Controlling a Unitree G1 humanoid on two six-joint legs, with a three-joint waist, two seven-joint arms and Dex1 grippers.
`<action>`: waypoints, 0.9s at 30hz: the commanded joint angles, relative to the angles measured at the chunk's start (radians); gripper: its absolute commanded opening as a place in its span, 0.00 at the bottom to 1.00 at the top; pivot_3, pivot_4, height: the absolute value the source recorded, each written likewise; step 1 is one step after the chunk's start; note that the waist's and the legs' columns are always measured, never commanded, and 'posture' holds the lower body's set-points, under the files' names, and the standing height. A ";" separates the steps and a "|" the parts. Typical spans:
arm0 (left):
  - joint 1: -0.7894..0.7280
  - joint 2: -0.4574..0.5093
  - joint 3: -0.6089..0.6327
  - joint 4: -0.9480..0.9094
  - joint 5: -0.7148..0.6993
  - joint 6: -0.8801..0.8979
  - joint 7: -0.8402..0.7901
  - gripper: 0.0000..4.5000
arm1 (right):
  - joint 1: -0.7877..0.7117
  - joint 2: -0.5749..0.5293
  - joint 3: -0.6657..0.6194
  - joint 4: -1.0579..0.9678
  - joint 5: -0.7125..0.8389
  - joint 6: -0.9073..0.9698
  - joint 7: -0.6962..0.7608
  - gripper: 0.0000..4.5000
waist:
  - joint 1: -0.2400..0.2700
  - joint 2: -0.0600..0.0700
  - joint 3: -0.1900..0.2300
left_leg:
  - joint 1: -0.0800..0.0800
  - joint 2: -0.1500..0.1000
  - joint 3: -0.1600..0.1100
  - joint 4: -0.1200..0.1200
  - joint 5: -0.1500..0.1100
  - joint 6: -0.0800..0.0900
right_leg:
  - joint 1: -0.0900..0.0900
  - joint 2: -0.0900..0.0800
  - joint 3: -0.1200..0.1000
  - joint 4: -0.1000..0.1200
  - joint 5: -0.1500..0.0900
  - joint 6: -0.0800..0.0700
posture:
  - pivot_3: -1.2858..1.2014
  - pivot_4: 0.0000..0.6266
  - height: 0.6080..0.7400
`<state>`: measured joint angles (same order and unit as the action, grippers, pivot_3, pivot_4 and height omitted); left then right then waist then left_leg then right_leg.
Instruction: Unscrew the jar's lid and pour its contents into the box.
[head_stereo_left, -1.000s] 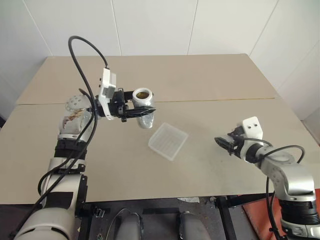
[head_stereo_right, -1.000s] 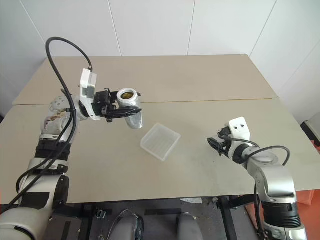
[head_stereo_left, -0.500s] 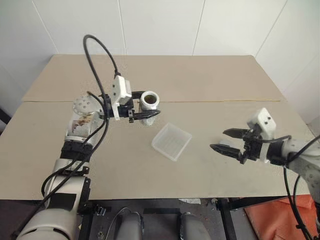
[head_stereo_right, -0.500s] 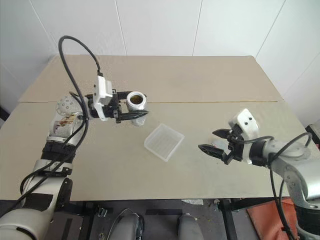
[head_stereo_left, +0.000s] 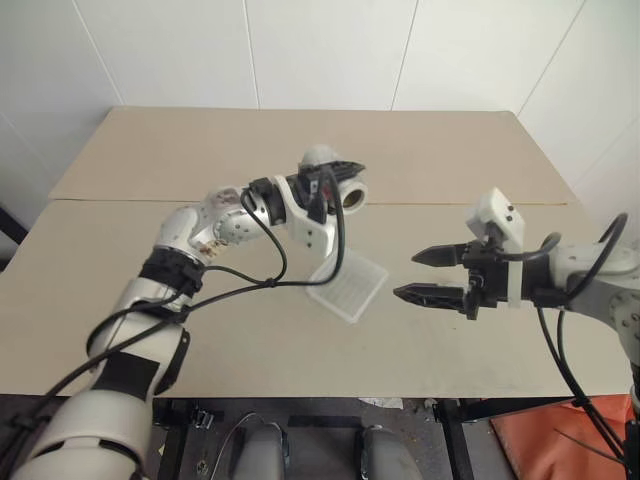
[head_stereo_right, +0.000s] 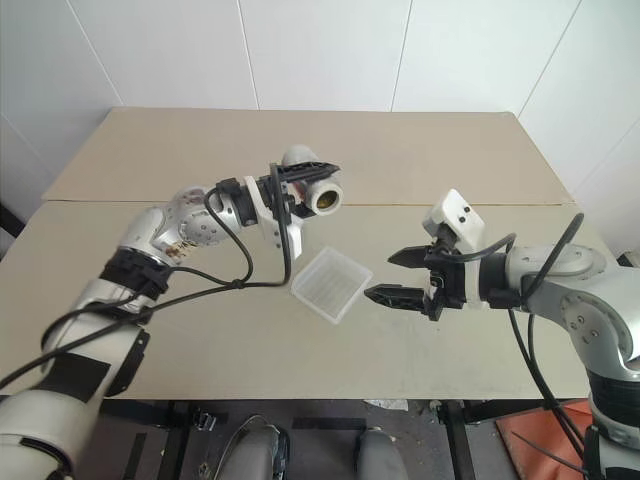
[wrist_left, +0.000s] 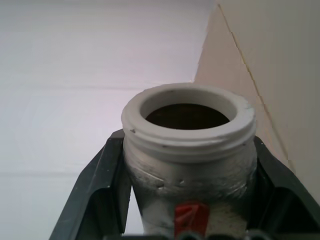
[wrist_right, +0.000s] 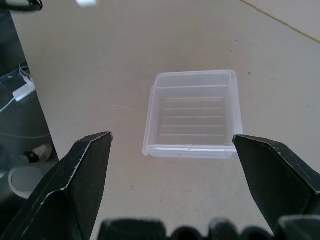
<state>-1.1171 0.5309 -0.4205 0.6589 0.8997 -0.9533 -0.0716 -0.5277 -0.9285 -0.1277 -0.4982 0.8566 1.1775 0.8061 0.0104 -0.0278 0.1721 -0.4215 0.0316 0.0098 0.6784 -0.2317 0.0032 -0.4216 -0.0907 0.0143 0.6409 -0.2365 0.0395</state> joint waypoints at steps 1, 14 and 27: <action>-0.065 0.044 -0.148 -0.028 0.274 -0.031 0.286 0.55 | -0.038 -0.011 0.006 0.013 0.016 0.001 0.013 1.00 | 0.002 0.000 0.000 | 0.000 0.000 0.000 0.000 0.000 0.000 | 0.000 0.000 0.000 0.000 0.000 0.000 | 0.52 0.24 1.00; -0.110 0.047 -0.368 -0.123 0.577 0.220 0.377 0.55 | -0.068 0.027 -0.066 0.040 0.079 0.012 -0.046 1.00 | 0.004 0.000 0.000 | -0.002 0.000 0.000 0.000 0.000 0.000 | -0.001 -0.001 -0.001 0.004 0.000 0.000 | 0.52 0.24 1.00; 0.064 -0.053 -0.051 -0.029 -0.332 0.333 -0.238 0.55 | -0.014 0.031 -0.096 -0.004 0.122 0.004 -0.121 1.00 | 0.000 0.001 0.000 | -0.001 0.000 0.001 0.001 0.000 0.000 | -0.001 -0.001 -0.001 0.007 0.000 0.000 | 0.52 0.24 1.00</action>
<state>-1.0397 0.4987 -0.5832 0.6456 0.8122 -0.7096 -0.1564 -0.5362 -0.8923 -0.1796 -0.4741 0.9595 1.1874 0.6913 0.0101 -0.0272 0.1718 -0.4233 0.0322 0.0105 0.6798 -0.2317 0.0032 -0.4231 -0.0918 0.0134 0.6474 -0.2365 0.0394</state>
